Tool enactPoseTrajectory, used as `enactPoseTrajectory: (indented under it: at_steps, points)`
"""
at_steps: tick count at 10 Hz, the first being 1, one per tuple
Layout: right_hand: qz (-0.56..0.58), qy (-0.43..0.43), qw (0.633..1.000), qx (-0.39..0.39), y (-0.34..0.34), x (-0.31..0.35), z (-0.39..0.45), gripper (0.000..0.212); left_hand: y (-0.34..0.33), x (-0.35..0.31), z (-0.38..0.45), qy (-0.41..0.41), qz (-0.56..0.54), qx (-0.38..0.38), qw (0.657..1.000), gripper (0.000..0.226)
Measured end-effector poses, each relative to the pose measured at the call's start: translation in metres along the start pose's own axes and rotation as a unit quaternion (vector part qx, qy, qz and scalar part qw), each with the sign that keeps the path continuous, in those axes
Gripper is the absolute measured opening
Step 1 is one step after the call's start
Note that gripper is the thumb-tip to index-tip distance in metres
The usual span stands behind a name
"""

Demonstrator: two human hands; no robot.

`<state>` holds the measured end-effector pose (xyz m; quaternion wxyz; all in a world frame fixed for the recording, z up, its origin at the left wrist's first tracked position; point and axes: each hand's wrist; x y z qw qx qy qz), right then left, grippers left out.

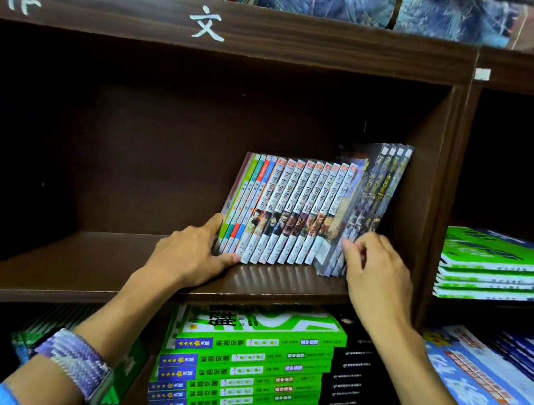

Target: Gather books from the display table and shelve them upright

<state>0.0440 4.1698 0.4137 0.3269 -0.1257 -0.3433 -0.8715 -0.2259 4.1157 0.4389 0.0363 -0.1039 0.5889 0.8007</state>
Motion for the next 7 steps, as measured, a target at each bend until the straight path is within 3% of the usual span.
enactPoseTrajectory:
  at_steps: [2,5,6,7]
  points:
    - [0.079,0.032,0.994,0.071,0.003,-0.01,0.001,0.026,0.0,-0.008,-0.007,0.027,0.014,-0.007,1.0,0.072]
    - [0.059,-0.023,0.994,0.086,0.005,-0.006,-0.003,0.031,-0.007,-0.032,-0.003,0.158,-0.038,0.017,0.987,0.091]
    - [0.051,-0.007,0.994,0.095,0.003,-0.007,-0.012,0.022,0.002,-0.034,-0.012,0.15,-0.062,0.02,0.987,0.086]
    - [0.149,0.019,0.985,0.086,0.011,-0.012,-0.019,0.012,-0.001,-0.034,-0.028,0.08,-0.11,-0.036,0.99,0.074]
Point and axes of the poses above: each hand's wrist, its own z-axis towards the middle knuckle, its own y-axis out of the back of the hand, x = y × z, and after that the axes turned 9 degrees about x, right-handed
